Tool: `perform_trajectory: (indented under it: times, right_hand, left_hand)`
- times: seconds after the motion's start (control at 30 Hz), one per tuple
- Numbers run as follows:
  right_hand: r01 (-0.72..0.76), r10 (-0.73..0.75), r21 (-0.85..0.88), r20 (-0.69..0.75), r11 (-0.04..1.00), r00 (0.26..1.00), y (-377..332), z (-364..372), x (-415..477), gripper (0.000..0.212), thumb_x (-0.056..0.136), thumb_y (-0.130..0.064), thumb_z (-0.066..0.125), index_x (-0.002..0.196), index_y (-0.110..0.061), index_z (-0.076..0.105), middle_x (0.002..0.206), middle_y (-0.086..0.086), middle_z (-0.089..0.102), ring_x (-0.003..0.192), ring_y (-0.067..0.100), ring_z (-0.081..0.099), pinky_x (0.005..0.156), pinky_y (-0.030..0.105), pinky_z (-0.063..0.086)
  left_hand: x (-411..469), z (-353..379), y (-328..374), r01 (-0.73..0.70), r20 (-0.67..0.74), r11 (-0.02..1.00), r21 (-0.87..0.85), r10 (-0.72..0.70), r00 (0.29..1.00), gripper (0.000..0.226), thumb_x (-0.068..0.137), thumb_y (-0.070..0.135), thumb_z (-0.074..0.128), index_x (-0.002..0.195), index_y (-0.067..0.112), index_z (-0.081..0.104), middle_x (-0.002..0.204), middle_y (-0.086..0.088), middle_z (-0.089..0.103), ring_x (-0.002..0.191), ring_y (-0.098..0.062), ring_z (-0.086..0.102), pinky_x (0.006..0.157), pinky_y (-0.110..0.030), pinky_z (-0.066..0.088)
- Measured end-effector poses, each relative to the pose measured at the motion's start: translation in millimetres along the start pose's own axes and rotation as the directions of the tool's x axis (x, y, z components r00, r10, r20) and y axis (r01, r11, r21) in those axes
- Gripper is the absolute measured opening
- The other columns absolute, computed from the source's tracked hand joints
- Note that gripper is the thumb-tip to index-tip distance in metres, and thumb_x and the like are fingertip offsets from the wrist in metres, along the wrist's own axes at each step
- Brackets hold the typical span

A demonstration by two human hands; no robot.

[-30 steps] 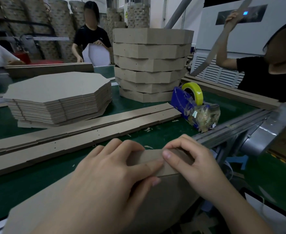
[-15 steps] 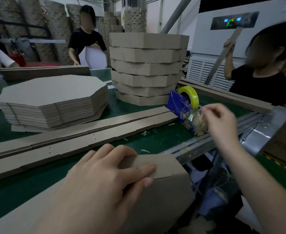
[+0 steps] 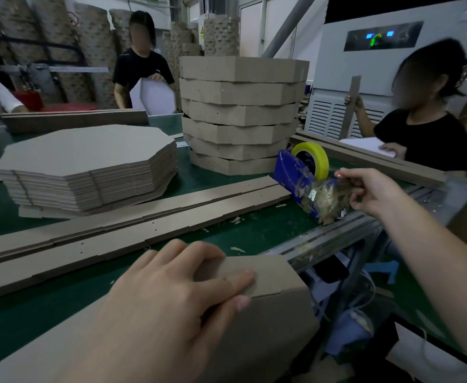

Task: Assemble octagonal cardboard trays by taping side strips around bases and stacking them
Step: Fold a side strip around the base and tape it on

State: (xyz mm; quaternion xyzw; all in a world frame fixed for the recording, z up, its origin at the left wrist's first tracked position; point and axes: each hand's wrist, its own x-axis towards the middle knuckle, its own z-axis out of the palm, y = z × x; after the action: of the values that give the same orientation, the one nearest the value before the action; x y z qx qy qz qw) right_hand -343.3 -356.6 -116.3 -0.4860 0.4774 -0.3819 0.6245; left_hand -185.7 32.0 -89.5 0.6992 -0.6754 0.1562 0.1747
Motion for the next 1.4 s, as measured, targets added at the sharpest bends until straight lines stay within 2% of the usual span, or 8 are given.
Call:
perform_trajectory:
  times: [0.1, 0.3, 0.4, 0.47, 0.53, 0.77, 0.93, 1.4]
  right_hand:
    - [0.063, -0.068, 0.088, 0.048, 0.994, 0.997, -1, -4, -8, 0.011, 0.080, -0.027, 0.069, 0.080, -0.019, 0.077, 0.057, -0.013, 0.042, 0.055, 0.005, 0.033, 0.061, 0.024, 0.033]
    - [0.209, -0.266, 0.337, 0.134, 0.918, 0.955, 27, -26, -23, 0.037, 0.082, -0.006, 0.051, 0.047, -0.019, 0.054, 0.052, -0.005, 0.049, 0.052, 0.007, 0.047, 0.083, 0.037, 0.047]
    - [0.267, -0.271, -0.173, 0.005, 0.948, 0.963, 42, -29, -27, 0.026, 0.085, -0.005, 0.059, 0.059, -0.008, 0.063, 0.062, 0.002, 0.060, 0.064, 0.017, 0.054, 0.080, 0.038, 0.048]
    - [0.143, -0.304, -0.672, -0.128, 0.727, 0.944, 43, -36, -32, 0.014, 0.083, -0.013, 0.067, 0.074, -0.003, 0.071, 0.084, 0.014, 0.070, 0.081, 0.029, 0.061, 0.084, 0.044, 0.050]
    - [0.114, -0.383, -0.786, -0.164, 0.608, 0.909, 42, -36, -48, 0.015, 0.084, -0.017, 0.069, 0.084, -0.004, 0.074, 0.097, 0.019, 0.070, 0.092, 0.034, 0.062, 0.087, 0.044, 0.050]
    - [0.546, -0.521, -0.190, 0.168, 0.816, 0.837, 46, 35, -204, 0.026, 0.071, -0.051, 0.071, 0.076, -0.026, 0.076, 0.069, -0.003, 0.064, 0.066, 0.004, 0.057, 0.064, 0.021, 0.043]
    - [0.239, -0.268, 0.132, 0.290, 0.962, 0.919, 88, 74, -268, 0.025, 0.057, -0.034, 0.076, 0.070, -0.012, 0.077, 0.038, -0.002, 0.032, 0.034, 0.009, 0.025, 0.044, 0.025, 0.014]
    - [-0.068, 0.011, 0.150, 0.355, 0.986, 0.935, 99, 91, -275, 0.047, 0.041, -0.046, 0.073, 0.059, -0.002, 0.073, 0.037, 0.000, 0.025, 0.029, 0.008, 0.017, 0.036, 0.014, 0.012]
  left_hand:
    - [0, 0, 0, 0.003, -0.001, 1.000, -0.002, -0.003, 1.000, 0.035, 0.085, 0.051, 0.040, 0.100, 0.048, 0.072, 0.095, 0.010, 0.067, 0.076, -0.017, 0.065, 0.054, -0.033, 0.054]
    - [3, 2, -1, 0.009, -0.004, 1.000, 0.004, -0.009, 1.000, 0.035, 0.085, 0.051, 0.040, 0.100, 0.048, 0.072, 0.096, 0.011, 0.067, 0.077, -0.018, 0.067, 0.054, -0.035, 0.055]
    - [4, 2, -1, 0.003, -0.015, 1.000, 0.013, -0.003, 1.000, 0.035, 0.085, 0.051, 0.040, 0.099, 0.047, 0.072, 0.095, 0.010, 0.068, 0.075, -0.018, 0.066, 0.053, -0.032, 0.053]
    - [4, 2, -2, 0.001, -0.024, 1.000, 0.009, -0.001, 1.000, 0.035, 0.085, 0.051, 0.040, 0.099, 0.047, 0.072, 0.095, 0.010, 0.067, 0.075, -0.017, 0.066, 0.054, -0.030, 0.053]
    - [3, 2, -2, 0.003, -0.027, 1.000, 0.006, -0.003, 1.000, 0.036, 0.086, 0.051, 0.040, 0.100, 0.046, 0.072, 0.095, 0.010, 0.067, 0.076, -0.017, 0.066, 0.055, -0.030, 0.053]
    - [5, 5, -2, 0.002, -0.035, 1.000, 0.009, -0.002, 0.999, 0.030, 0.081, 0.053, 0.043, 0.086, 0.039, 0.068, 0.094, 0.016, 0.064, 0.079, -0.014, 0.065, 0.059, -0.023, 0.043]
    - [4, 4, -2, 0.004, -0.028, 1.000, 0.015, -0.004, 1.000, 0.029, 0.076, 0.053, 0.044, 0.085, 0.038, 0.068, 0.094, 0.017, 0.064, 0.078, -0.014, 0.065, 0.057, -0.023, 0.042]
    - [0, -1, -4, -0.064, 0.045, 0.998, 0.023, 0.063, 0.997, 0.030, 0.075, 0.049, 0.045, 0.101, 0.042, 0.057, 0.098, 0.011, 0.064, 0.078, -0.017, 0.065, 0.054, -0.029, 0.050]
